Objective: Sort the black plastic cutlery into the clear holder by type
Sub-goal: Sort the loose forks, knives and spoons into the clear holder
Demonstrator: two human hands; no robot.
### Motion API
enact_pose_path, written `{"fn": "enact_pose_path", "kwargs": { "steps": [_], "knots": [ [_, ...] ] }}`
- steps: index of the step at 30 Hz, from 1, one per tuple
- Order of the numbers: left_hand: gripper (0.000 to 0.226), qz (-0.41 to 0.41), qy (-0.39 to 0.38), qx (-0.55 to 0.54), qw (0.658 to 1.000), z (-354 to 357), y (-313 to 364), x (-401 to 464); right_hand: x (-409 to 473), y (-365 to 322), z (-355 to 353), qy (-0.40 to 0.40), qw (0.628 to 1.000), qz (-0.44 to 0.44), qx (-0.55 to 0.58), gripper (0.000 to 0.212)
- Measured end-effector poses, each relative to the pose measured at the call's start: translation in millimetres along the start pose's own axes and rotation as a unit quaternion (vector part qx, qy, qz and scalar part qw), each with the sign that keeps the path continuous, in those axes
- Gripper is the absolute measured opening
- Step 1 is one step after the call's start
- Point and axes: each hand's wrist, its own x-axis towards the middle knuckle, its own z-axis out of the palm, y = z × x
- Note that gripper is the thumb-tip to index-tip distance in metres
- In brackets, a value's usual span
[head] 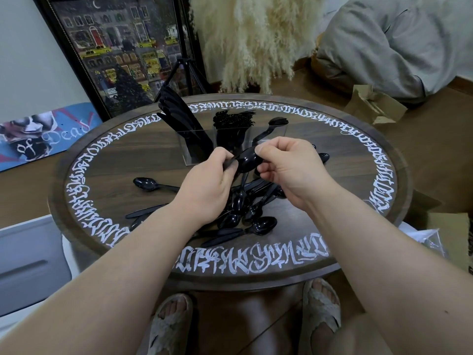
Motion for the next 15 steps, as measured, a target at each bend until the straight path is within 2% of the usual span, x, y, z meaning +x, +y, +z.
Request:
{"fn": "enact_pose_path", "kwargs": {
  "steps": [4,10,12,15],
  "knots": [
    [0.026,-0.006,-0.007,-0.016,1.0,-1.6,2.2,-1.0,-1.8,-2.3,0.1,-0.012,0.999,0.009,0.045,0.011],
    [0.035,-0.01,-0.049,0.054,0.997,-2.2,4.5,-0.8,-3.1,-0.7,0.7,-0.051,0.997,0.012,0.05,0.009],
    [0.034,-0.01,-0.037,0.083,0.996,-2.0,1.7,0.8,-3.6,-0.8,-1.0,-0.07,0.996,0.023,0.055,0.014],
    [0.035,0.0,-0.009,0.114,0.993,-1.1,0.3,1.8,-5.0,1.2,-0.1,-0.098,0.995,0.004,-0.022,0.011]
  ]
}}
